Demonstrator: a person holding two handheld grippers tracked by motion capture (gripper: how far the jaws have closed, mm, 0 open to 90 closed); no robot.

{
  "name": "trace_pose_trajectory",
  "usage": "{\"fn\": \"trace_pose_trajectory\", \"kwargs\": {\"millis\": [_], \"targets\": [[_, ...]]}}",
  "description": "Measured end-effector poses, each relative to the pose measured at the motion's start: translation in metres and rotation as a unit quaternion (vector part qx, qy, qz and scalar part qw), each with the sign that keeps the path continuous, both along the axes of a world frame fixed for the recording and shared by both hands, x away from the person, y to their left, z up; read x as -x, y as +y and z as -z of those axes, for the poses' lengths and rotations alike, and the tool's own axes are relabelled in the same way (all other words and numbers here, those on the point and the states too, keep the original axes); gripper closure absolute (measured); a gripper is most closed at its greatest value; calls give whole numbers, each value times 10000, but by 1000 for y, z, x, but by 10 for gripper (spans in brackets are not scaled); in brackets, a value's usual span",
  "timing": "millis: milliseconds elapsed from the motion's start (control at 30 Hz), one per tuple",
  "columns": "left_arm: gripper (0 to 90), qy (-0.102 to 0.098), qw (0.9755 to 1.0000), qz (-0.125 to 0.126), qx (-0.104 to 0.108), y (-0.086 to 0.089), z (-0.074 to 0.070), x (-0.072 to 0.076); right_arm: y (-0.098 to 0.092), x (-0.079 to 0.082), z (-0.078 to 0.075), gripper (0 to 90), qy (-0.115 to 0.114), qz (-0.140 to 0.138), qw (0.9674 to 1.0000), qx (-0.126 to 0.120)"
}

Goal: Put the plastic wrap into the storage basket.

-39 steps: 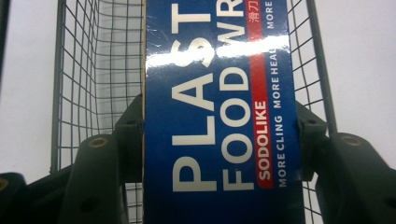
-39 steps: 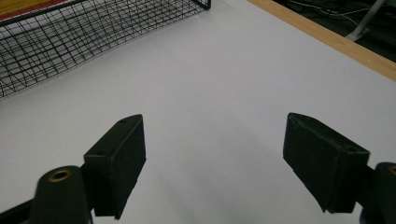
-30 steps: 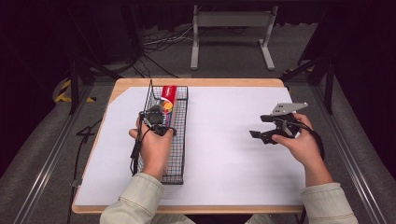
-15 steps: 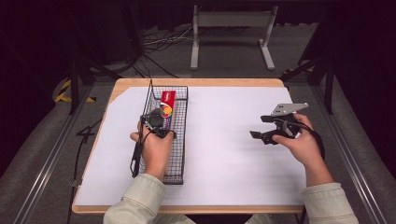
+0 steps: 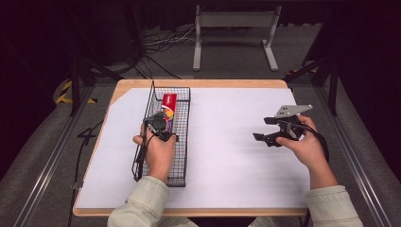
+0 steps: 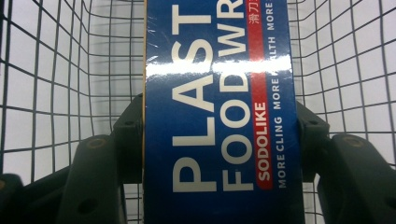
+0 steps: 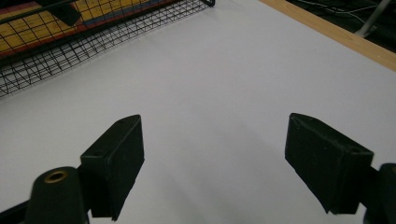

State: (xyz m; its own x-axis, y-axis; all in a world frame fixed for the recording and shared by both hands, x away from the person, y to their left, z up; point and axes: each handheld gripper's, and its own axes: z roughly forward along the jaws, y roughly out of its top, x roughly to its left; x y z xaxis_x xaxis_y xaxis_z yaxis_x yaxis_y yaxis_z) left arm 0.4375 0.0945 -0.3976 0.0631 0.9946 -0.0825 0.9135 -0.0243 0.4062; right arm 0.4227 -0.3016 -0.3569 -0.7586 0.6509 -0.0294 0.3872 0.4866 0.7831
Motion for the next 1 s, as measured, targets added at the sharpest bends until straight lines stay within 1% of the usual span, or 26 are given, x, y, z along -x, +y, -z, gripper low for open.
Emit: {"fn": "trace_pose_trajectory", "kwargs": {"millis": [67,167,300,367,467,533,567,600,700,733,800,867,900,967,1000], "targets": [[391,17,10000,7,-35,0,3,0,0,0,1,201,20,-3,10000,9],[387,36,10000,14,-61,-1,4,-1,0,0,1,198,21,-7,10000,3],[372,118,9999,33,16,-3,7,-1,1,0,2,197,25,-22,10000,3],[353,66,10000,59,0,-4,6,0,1,0,3,197,24,-23,10000,9],[278,75,9998,144,66,-4,3,0,1,0,4,190,46,-37,10000,5],[242,76,9998,179,64,-4,1,0,2,0,4,189,43,-34,10000,15],[242,51,9997,207,94,-4,0,0,2,0,5,190,49,-45,10000,20],[213,50,9997,232,113,-5,-2,0,2,0,5,190,51,-46,10000,22],[174,-130,9994,300,152,-4,-11,2,2,1,6,190,41,-33,10000,16],[174,-192,9993,301,149,-4,-15,3,2,1,6,190,40,-31,10000,14],[179,-297,9986,397,186,-4,-24,4,2,1,7,190,38,-33,10000,2],[177,-438,9975,497,250,-3,-36,7,3,1,8,188,40,-29,10000,-1],[176,-438,9975,497,250,-3,-36,7,3,1,8,188,40,-29,10000,-1],[176,-578,9963,563,294,-2,-47,9,3,1,10,188,44,-32,10000,-8],[176,-674,9952,636,307,-1,-52,11,3,1,10,188,45,-28,10000,-6]]}}
